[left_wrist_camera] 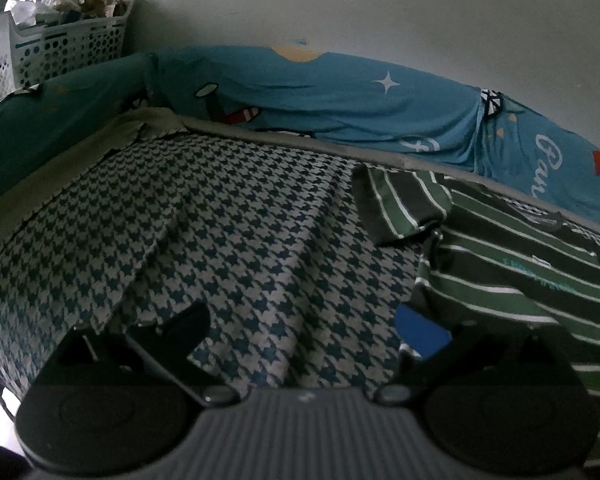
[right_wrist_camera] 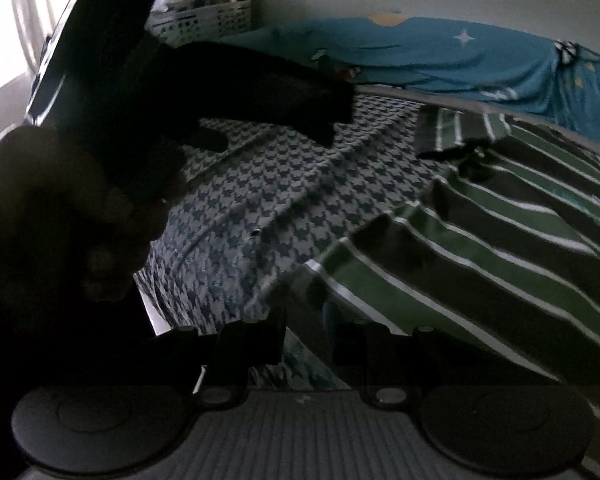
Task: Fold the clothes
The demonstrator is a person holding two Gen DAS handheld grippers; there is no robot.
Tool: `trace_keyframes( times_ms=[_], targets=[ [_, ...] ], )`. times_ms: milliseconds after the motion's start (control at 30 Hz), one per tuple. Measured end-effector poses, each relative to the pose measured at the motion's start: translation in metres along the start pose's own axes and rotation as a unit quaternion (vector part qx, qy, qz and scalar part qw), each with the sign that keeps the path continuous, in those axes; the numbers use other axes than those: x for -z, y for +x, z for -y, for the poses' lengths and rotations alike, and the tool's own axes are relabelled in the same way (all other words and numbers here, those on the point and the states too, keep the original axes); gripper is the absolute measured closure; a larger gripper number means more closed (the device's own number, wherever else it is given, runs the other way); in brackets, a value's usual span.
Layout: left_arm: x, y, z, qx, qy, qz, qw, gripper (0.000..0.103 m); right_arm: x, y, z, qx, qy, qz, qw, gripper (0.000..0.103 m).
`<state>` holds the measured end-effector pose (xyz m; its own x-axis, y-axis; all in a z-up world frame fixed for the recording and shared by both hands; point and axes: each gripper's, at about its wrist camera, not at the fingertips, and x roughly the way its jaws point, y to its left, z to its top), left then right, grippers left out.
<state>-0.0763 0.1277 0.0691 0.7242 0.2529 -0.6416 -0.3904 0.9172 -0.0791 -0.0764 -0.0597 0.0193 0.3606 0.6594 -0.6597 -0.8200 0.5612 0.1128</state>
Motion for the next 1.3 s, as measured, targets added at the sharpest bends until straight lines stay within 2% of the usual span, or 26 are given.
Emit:
trace_keyframes(
  times_ms=[167, 400, 500, 633, 733, 967, 1033, 1133, 1200, 1300],
  targets=[
    [-0.001, -0.001, -0.001, -0.002, -0.002, 0.001, 1.0000, 0.000, -0.002, 0.011, -0.013, 0.002, -0.036, 0.002, 0.999, 0.064],
    [-0.002, -0.002, -0.003, -0.003, -0.007, -0.001, 1.0000, 0.000, 0.003, 0.033, -0.026, 0.024, -0.093, -0.009, 0.995, 0.063],
    [-0.002, -0.003, -0.003, -0.002, -0.008, 0.000, 1.0000, 0.000, 0.006, 0.038, -0.029, 0.040, -0.115, -0.005, 0.993, 0.066],
    [-0.002, -0.004, -0.002, -0.003, -0.007, 0.002, 1.0000, 0.000, 0.003, 0.042, -0.025, 0.056, -0.110, 0.000, 0.992, 0.086],
    [-0.003, -0.005, -0.002, -0.005, -0.005, 0.004, 1.0000, 0.000, -0.001, 0.042, -0.021, 0.059, -0.097, 0.001, 0.994, 0.093],
    [-0.011, -0.017, -0.009, -0.036, -0.003, 0.040, 0.9985, 0.000, -0.015, 0.029, -0.020, -0.005, -0.036, 0.014, 0.999, 0.094],
    [-0.013, -0.019, -0.011, -0.045, -0.006, 0.047, 0.9979, 0.000, -0.018, 0.031, -0.019, -0.012, -0.024, 0.015, 1.000, 0.094],
    [-0.012, -0.017, -0.011, -0.046, -0.002, 0.042, 0.9981, 0.000, -0.013, 0.035, -0.019, -0.007, -0.026, 0.004, 1.000, 0.093],
    [-0.011, -0.015, -0.009, -0.044, 0.004, 0.038, 0.9983, 0.000, -0.009, 0.037, -0.019, -0.010, -0.026, -0.008, 1.000, 0.088],
    [-0.009, -0.013, -0.006, -0.038, 0.010, 0.035, 0.9986, 0.000, -0.007, 0.033, -0.016, -0.036, -0.008, -0.018, 0.999, 0.085]
  ],
)
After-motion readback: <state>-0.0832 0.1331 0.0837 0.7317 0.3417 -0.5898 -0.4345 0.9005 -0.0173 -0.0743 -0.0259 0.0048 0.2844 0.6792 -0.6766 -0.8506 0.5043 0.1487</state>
